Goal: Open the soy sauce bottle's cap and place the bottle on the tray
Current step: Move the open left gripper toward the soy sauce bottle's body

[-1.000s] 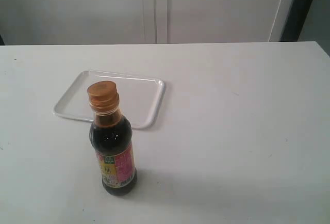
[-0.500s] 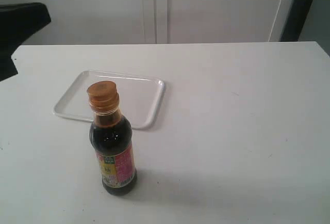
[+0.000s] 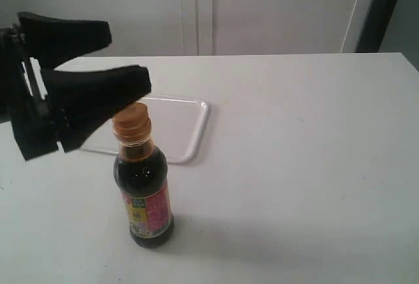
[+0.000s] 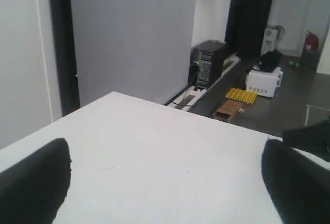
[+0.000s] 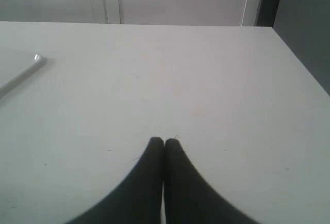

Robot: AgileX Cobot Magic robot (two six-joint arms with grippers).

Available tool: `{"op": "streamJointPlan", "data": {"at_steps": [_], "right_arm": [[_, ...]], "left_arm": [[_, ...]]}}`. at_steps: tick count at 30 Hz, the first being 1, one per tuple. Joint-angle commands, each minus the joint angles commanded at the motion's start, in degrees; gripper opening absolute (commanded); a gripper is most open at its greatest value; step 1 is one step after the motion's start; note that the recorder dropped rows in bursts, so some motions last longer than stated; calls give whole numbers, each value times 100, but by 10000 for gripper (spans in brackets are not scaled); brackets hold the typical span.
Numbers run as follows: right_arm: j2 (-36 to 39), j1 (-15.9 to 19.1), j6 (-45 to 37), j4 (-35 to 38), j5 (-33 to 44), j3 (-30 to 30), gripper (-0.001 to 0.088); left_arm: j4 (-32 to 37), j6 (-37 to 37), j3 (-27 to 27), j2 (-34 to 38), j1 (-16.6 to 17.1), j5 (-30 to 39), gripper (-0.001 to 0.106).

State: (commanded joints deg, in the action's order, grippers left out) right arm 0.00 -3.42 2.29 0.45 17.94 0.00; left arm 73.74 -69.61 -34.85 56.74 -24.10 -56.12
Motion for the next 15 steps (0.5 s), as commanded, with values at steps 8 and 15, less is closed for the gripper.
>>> {"op": "streamJointPlan", "data": {"at_steps": [8, 15], "right_arm": [[0, 0, 0, 0, 0, 0, 0], [0, 0, 10, 0, 0, 0, 0]], "left_arm": [[22, 41, 21, 35, -14, 239, 1050], [-358, 433, 418, 361, -14, 137, 1050]]}}
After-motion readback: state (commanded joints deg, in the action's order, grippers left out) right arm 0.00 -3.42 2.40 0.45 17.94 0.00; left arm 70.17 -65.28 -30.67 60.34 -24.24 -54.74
